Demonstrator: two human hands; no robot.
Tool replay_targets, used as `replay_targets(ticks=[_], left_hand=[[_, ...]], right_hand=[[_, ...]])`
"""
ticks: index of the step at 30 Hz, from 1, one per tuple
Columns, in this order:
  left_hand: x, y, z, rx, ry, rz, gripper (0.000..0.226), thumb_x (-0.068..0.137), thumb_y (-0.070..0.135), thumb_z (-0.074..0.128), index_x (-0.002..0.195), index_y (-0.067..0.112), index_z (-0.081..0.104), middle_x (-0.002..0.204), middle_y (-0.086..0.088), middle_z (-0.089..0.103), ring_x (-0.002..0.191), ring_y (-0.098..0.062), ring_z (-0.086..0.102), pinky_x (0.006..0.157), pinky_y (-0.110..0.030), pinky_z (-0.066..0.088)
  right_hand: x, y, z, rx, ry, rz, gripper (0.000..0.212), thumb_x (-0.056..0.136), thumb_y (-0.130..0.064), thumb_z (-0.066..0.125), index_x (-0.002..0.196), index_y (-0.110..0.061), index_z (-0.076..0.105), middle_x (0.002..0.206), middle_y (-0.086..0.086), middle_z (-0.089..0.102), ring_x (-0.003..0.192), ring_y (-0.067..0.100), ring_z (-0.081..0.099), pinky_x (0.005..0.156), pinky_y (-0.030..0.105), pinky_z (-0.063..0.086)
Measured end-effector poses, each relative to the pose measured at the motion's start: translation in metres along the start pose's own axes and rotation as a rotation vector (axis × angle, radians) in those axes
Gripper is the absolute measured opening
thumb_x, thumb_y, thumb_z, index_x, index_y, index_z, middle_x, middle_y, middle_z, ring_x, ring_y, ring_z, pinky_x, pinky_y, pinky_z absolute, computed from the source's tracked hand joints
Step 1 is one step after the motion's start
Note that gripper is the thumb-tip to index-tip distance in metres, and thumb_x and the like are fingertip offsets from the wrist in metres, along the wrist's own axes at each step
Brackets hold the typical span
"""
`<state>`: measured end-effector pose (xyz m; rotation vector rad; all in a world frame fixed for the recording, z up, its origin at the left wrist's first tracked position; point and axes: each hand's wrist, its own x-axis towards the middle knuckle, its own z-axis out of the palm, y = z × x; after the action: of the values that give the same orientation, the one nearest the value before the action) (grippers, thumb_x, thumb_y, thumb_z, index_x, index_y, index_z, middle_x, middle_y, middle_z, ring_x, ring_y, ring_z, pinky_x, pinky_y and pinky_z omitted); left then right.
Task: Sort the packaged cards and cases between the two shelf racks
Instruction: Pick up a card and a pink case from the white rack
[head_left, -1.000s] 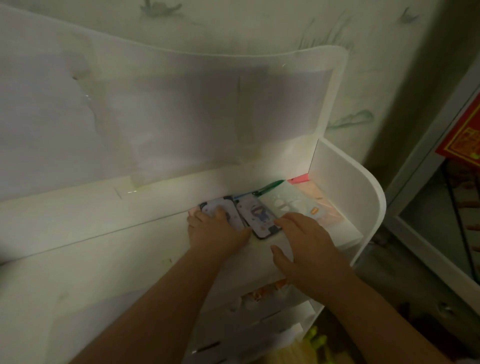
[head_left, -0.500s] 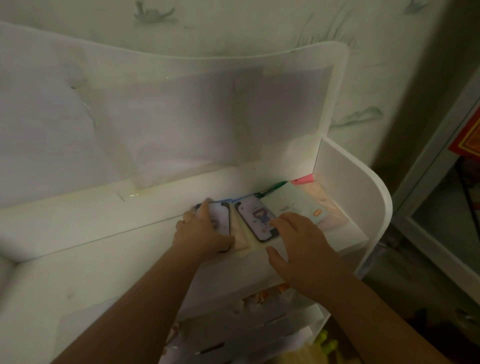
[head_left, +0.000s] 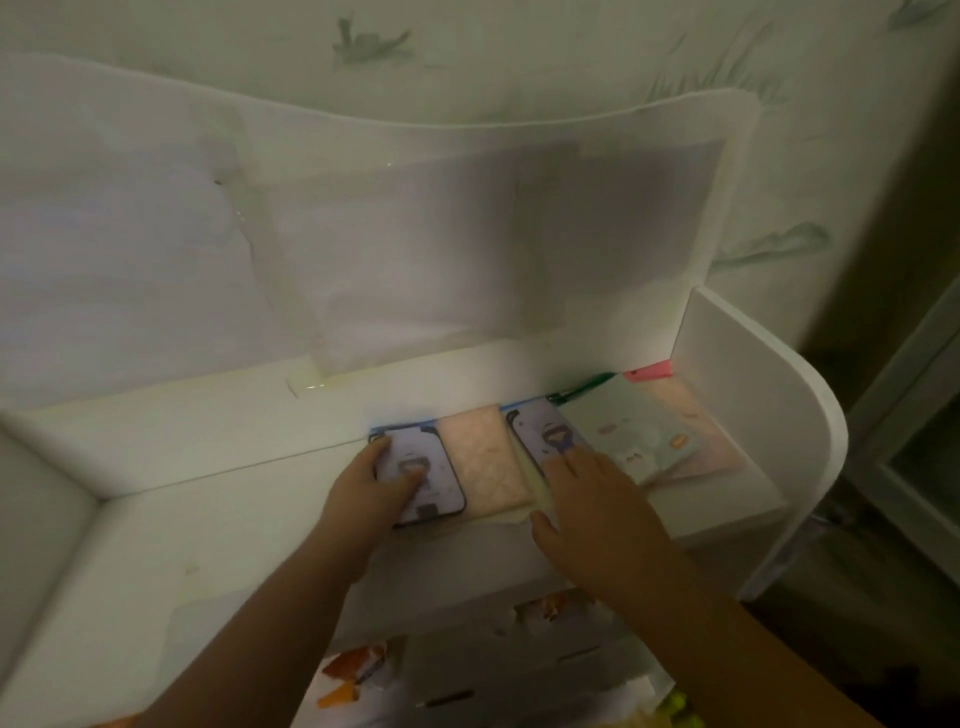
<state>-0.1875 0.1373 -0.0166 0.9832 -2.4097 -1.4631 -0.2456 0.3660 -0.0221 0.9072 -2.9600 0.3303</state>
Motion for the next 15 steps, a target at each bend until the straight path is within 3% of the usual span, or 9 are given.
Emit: replay_targets(ticks=[3, 9, 15], left_hand=[[-0.012, -0.001, -0.008, -0.084, -0.001, 0.015, 0.063, 0.089, 0.032, 0.067, 0.144, 0.034, 0.035, 0.123, -0.004, 0.057, 0.089, -0.014, 0.062, 0.075, -0.032, 0.058], [-0.027, -0.004, -0.027, -0.185, 0.036, 0.028, 0.084, 0.086, 0.033, 0.07, 0.151, 0.034, 0.018, 0.114, -0.005, 0.067, 0.091, -0.018, 0.07, 0.074, -0.04, 0.061], [-0.04, -0.005, -0.042, -0.271, 0.099, 0.035, 0.054, 0.087, 0.039, 0.068, 0.136, 0.035, 0.045, 0.115, -0.001, 0.07, 0.093, -0.019, 0.072, 0.075, -0.046, 0.061]], right_hand=[[0.009, -0.013, 0.007, 0.0, -0.007, 0.036, 0.033, 0.086, -0.044, 0.047, 0.103, -0.018, 0.057, 0.104, 0.008, 0.06, 0.095, 0.027, 0.058, 0.072, 0.033, 0.041], [0.04, -0.043, 0.014, 0.08, -0.051, 0.104, 0.068, 0.088, -0.067, 0.043, 0.131, -0.015, 0.048, 0.126, 0.01, 0.058, 0.112, 0.026, 0.056, 0.092, 0.038, 0.047], [0.062, -0.059, 0.029, 0.073, -0.144, 0.161, 0.095, 0.072, -0.071, 0.065, 0.141, -0.012, 0.036, 0.14, 0.012, 0.049, 0.125, 0.03, 0.05, 0.1, 0.043, 0.045]])
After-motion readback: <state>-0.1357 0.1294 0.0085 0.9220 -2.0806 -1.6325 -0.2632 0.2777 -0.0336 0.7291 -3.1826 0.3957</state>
